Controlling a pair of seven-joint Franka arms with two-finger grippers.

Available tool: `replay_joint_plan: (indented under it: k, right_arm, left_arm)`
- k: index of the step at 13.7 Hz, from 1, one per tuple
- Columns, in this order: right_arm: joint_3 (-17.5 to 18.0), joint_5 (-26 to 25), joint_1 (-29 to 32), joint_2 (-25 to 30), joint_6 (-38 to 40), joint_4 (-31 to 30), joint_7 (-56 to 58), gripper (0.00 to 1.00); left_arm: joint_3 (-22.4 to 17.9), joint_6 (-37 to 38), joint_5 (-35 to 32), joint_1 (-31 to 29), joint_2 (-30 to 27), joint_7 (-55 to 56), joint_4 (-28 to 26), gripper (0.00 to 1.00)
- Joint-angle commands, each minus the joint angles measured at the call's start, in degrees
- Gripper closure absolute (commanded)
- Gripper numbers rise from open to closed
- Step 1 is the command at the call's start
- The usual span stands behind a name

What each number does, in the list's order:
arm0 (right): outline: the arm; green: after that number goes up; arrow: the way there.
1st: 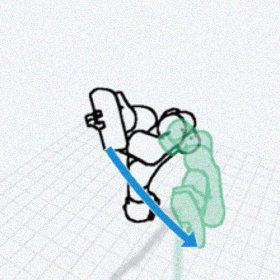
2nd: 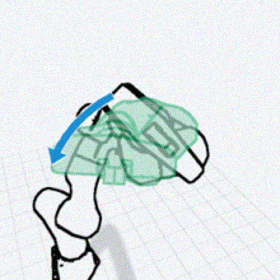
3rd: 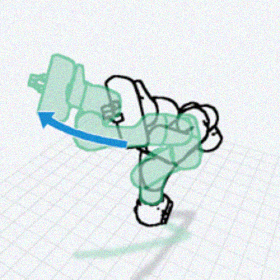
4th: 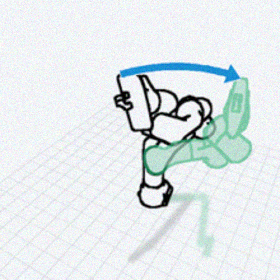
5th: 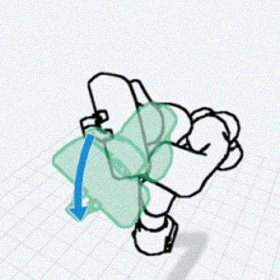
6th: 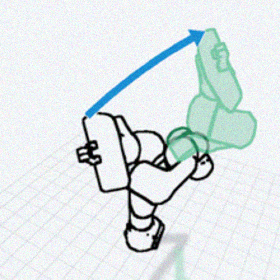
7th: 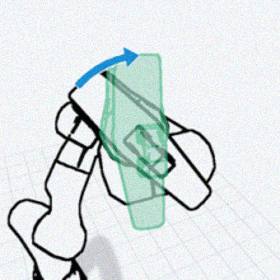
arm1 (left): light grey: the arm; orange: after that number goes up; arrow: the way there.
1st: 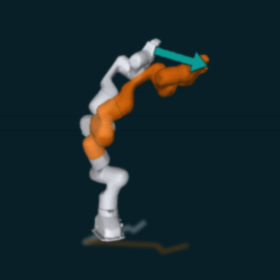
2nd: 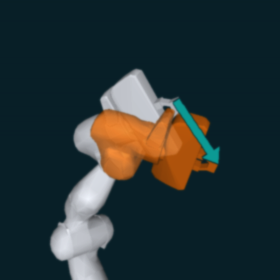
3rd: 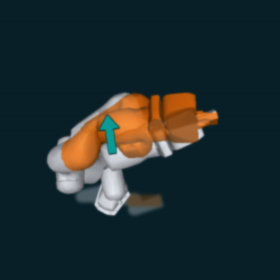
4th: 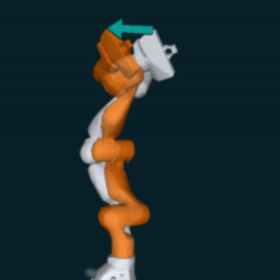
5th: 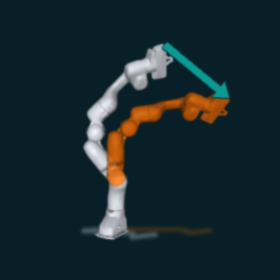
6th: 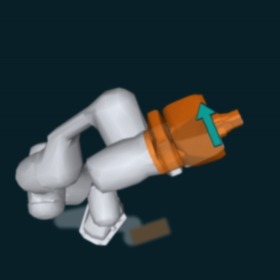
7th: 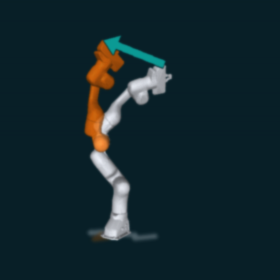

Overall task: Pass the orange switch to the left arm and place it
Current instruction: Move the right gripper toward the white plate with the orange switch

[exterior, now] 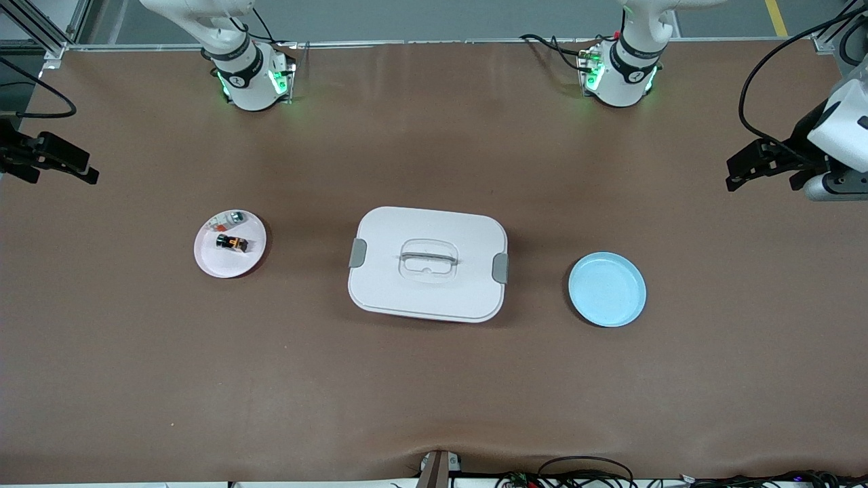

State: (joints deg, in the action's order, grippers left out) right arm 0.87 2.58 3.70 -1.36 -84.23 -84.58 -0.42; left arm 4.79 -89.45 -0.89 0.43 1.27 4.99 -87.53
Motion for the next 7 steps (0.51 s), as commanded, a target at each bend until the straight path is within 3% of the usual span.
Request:
replay_joint_plan:
  k: [1,7]
  right_arm:
    - [0.2,0.7,0.5,1.5,0.3,-1.2,-0.4,0.00]
    - [0.1,0.7,1.7,1.3,0.2,-0.9,-0.4,0.00]
  left_arm:
    - [0.0,0.8,1.0,-0.3,0.0,-1.0,0.7,0.00]
    - [0.1,0.8,1.0,-0.3,0.0,-1.0,0.9,0.00]
